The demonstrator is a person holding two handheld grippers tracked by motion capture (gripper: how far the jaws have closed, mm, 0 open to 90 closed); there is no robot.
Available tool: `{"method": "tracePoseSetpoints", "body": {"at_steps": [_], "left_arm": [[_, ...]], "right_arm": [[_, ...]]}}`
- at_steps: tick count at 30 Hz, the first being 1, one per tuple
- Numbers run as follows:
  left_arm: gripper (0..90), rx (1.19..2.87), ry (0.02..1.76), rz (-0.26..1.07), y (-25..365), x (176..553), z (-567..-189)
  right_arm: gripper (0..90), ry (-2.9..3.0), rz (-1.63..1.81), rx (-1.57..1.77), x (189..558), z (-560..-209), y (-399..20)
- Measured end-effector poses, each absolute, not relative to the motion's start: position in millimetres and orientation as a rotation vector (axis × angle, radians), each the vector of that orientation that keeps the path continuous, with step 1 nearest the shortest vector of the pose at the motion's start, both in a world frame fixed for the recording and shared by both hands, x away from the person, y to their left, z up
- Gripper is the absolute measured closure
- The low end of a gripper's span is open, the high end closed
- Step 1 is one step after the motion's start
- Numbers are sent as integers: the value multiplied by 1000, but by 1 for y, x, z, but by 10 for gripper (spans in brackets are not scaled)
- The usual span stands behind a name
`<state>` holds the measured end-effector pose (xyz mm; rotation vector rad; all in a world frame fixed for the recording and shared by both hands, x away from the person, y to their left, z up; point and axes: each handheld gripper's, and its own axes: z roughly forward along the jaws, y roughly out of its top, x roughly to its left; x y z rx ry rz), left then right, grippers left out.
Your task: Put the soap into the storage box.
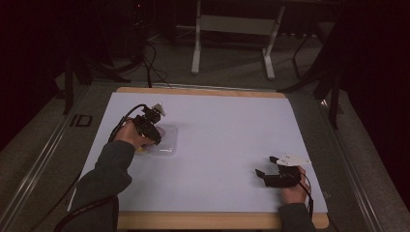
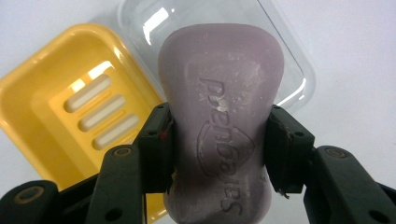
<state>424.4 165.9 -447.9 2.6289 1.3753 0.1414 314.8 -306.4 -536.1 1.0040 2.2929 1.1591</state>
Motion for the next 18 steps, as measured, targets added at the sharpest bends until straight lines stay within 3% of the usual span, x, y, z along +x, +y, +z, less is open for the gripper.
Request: {"method": "tracePoseSetpoints", "body": {"at_steps": [18], "left_arm": [[503,2595,1468,146,180,431,-453]], "right_arm": [[180,2294,1156,1003,315,-536,-306]]}}
